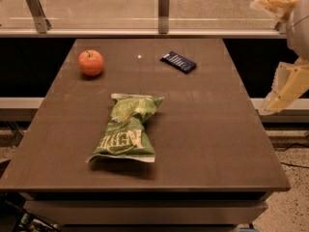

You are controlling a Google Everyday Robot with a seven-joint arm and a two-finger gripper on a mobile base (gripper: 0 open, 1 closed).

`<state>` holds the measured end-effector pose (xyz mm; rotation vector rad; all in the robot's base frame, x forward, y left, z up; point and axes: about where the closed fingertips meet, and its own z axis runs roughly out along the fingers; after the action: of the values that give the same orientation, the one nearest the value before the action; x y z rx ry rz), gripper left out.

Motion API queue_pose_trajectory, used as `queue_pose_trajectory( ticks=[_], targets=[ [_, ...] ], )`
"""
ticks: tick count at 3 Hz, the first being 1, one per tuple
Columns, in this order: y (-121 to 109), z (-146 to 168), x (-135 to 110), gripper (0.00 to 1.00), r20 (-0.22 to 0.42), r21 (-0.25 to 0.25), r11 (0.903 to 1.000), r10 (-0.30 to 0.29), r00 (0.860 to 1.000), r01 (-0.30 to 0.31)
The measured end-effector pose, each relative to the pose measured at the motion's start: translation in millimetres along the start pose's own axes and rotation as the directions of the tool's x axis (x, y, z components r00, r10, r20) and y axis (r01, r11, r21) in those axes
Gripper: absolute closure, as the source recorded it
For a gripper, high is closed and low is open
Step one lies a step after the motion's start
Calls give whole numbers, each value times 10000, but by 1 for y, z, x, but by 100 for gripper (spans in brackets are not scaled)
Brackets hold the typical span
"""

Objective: Pick green jalapeno chip bag

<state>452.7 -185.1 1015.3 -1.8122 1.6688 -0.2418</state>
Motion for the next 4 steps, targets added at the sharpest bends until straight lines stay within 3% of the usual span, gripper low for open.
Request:
queue_pose_trajectory(
  ticks=[1,2,3,4],
  targets=[
    [-19,8,-9,0,1086,700,9925,-1070,9883,997],
    [-19,8,-14,0,1134,827,9788,-1962,9740,1875],
    [-19,7,-14,0,1134,827,9787,-1963,9740,1876],
    [-19,7,-19,0,1154,980,9718,-2251,9675,2144]
  ],
)
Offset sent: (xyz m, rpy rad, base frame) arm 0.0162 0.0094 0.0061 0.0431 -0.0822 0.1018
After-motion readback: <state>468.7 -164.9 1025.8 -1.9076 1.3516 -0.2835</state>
